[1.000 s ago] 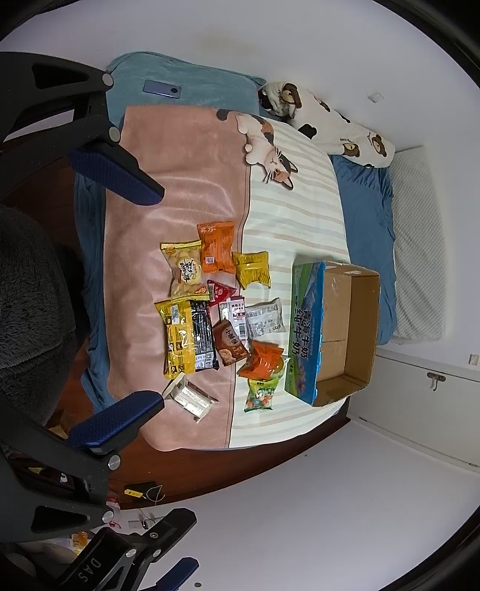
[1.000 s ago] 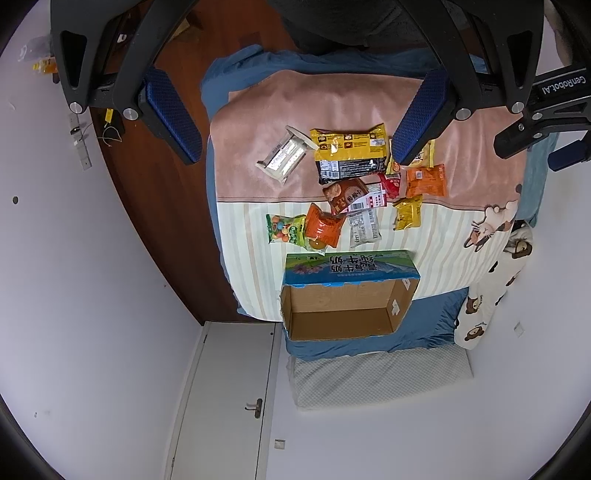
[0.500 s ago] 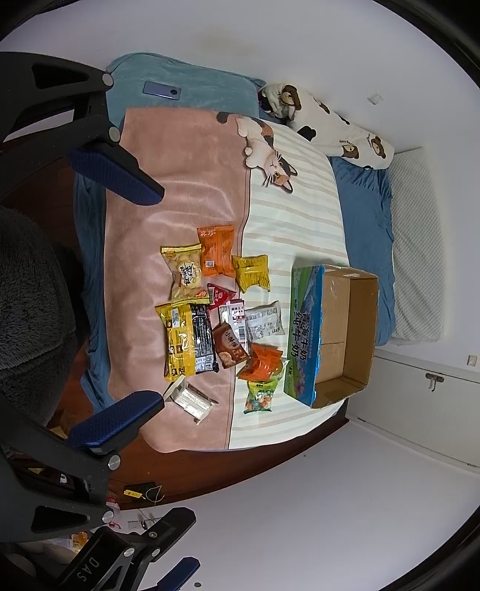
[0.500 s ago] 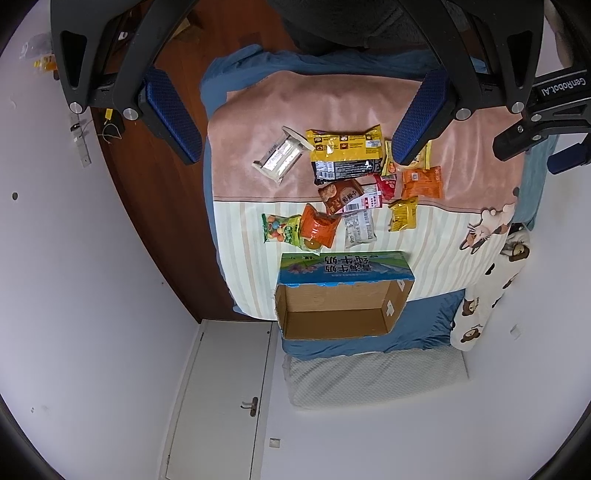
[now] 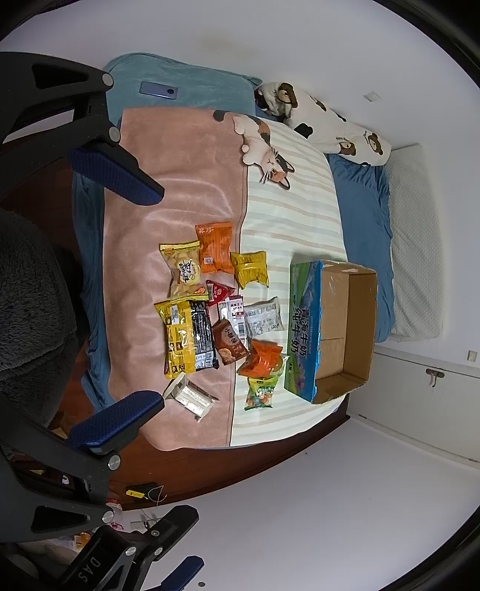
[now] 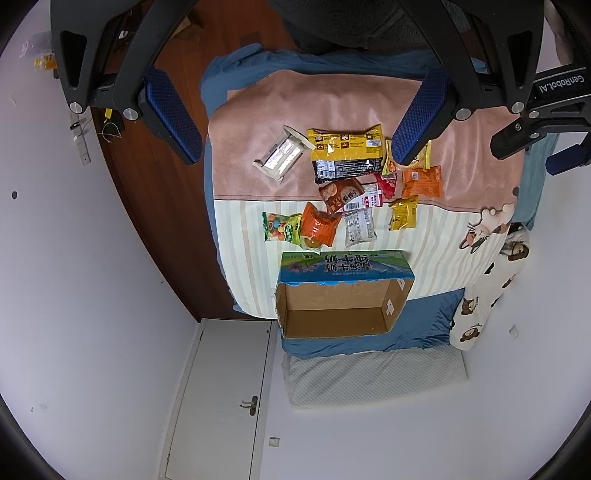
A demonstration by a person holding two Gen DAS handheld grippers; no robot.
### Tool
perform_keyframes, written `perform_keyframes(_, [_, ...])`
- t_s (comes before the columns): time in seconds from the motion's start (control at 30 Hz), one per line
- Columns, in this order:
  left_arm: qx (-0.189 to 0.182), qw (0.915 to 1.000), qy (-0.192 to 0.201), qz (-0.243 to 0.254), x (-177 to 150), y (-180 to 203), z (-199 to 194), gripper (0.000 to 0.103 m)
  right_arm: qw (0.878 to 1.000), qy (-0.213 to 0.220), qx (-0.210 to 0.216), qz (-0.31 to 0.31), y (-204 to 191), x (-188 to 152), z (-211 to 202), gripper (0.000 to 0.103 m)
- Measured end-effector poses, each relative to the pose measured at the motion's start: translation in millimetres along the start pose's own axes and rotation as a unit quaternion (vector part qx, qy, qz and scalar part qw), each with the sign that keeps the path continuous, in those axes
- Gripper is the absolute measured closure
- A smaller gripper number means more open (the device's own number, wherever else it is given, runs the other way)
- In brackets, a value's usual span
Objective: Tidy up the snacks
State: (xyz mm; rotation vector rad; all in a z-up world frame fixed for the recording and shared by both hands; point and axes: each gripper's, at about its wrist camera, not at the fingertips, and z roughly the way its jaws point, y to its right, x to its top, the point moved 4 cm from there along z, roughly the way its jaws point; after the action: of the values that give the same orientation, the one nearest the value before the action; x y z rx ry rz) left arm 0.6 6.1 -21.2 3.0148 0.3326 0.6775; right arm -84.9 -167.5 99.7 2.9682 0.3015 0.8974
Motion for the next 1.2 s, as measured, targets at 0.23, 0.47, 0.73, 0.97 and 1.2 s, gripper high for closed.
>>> perform_keyframes(0.23, [0.0, 1.0, 0.001, 0.001, 0.3, 6.0, 1.1, 0.0, 1.0, 0.0, 0.0, 0.0, 0.0, -0.2, 0.3, 0.0])
perform_keyframes(0.47, [-0.003, 1.0, -0.001, 0.002, 0.1, 11.0, 3.5, 0.0, 1.0, -0.003, 0.001, 0.0, 3.1, -2.4, 0.2, 0.0])
perform_keyframes(0.73, [-0.006, 1.0, -0.001, 0.004, -2.1, 11.4, 5.6, 0.0, 1.0, -0.005, 0.002, 0.001, 8.4, -3.4, 1.6, 0.0])
perform_keyframes(0.97, [-0.007, 1.0, -0.003, 0.004, -0.5, 15.6, 10.1, 0.0, 1.0, -0.006, 0.003, 0.002, 9.2, -2.6, 4.5, 0.0])
perform_keyframes(1.2, [-0.003, 1.0, -0.005, 0.001, 2.8, 17.3, 16.4, 0.0, 1.0, -0.01, 0.008, 0.004, 11.2, -0.3, 12.0, 0.0])
